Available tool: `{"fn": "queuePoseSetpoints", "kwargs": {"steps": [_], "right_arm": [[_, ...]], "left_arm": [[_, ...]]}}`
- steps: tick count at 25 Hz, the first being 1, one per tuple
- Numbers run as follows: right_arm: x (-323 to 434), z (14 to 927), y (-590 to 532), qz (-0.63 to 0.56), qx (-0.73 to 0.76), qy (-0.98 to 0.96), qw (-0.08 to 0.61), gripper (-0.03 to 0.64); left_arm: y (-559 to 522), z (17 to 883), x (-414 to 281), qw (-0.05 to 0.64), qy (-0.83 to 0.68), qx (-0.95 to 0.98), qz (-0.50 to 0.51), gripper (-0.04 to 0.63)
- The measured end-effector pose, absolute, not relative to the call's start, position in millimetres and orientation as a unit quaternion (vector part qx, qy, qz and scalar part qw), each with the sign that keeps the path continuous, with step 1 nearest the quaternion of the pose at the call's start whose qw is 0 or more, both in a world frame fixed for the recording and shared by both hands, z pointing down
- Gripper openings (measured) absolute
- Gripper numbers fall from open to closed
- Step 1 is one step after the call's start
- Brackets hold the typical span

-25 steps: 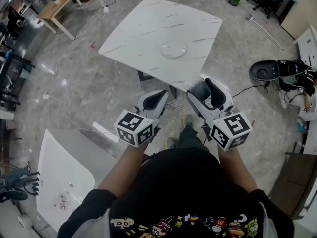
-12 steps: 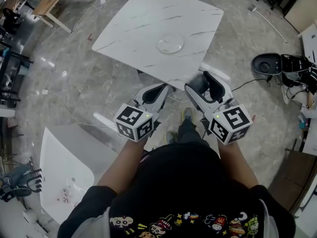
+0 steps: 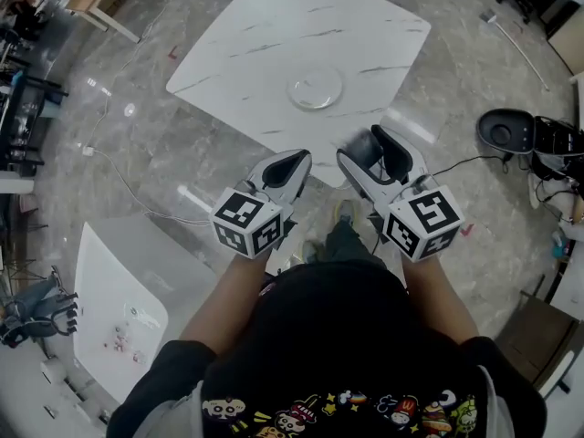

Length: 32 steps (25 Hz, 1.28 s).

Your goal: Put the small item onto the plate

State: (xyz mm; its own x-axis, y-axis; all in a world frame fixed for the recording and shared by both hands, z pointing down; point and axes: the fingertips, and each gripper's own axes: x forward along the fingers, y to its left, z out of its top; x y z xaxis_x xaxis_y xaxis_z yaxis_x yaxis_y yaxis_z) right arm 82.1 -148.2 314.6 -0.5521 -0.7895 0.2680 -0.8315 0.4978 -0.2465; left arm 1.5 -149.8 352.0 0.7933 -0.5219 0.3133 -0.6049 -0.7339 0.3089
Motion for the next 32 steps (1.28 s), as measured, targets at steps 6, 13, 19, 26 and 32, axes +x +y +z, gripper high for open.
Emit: {"fn": "queuePoseSetpoints", "kwargs": {"steps": [6,13,19,26,32], "right_arm": [[109.9,331.5,-191.0,0.184,0.44,-0.877,0.061,0.33],[111.1,362.1,-229.4,0.205,0.414,-0.883,0.079,0.33],[89.3,384.1,-263.1,0.204,0.402,-0.887,0.104,0.33],[76.3,426.6,-299.0,0.221,0.407,-0.876,0.136,0.33],[65.3,472.1,-332.0,0.224,0.41,-0.87,0.16,0.33]], "left_arm": [[-189.8,364.2,14.0,0.204,-0.348,0.908,0.113,0.002],[-214.4,382.3,11.7,0.217,-0.371,0.894,0.125,0.002],[-246.1,404.0,4.9,0.235,-0.364,0.893,0.12,0.002],[-282.5,427.8,-6.0,0.253,-0.349,0.893,0.128,0.002],[-295.5,459.0,-15.5,0.27,-0.343,0.889,0.136,0.002]]}}
